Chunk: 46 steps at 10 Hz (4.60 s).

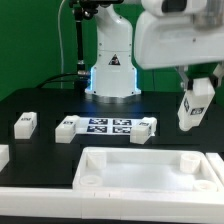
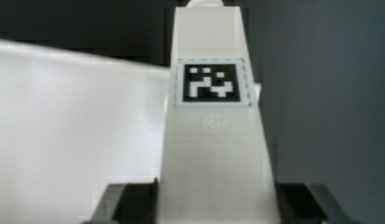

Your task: Assemble desk

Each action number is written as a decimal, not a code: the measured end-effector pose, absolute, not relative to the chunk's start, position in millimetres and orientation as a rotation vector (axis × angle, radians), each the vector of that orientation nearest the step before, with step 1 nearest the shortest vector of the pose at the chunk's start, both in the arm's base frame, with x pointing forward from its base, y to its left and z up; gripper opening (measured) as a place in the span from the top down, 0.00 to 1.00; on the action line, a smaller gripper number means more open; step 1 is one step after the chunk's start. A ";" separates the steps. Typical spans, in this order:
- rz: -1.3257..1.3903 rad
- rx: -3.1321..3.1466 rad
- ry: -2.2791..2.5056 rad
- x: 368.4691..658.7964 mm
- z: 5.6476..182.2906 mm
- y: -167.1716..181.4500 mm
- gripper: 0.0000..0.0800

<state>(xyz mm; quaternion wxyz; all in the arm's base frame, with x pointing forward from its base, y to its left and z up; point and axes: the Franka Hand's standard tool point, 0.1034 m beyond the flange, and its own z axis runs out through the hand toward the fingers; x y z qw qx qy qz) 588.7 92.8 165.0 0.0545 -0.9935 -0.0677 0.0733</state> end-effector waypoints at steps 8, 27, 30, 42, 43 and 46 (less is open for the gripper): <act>-0.503 -3.008 -0.298 634.2 177.9 87.4 0.64; -0.560 -2.989 -0.319 667.8 145.2 87.7 0.64; -0.568 -2.987 -0.320 668.3 144.4 88.6 0.64; -0.846 -2.934 -0.322 656.9 132.8 97.9 0.64; -0.857 -2.932 -0.321 656.5 132.7 97.9 0.64; -0.870 -2.929 -0.320 657.0 132.8 97.8 0.37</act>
Offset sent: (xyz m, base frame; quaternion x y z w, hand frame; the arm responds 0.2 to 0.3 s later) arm 0.0000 0.0000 0.0000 0.0000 0.1938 0.0000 0.9810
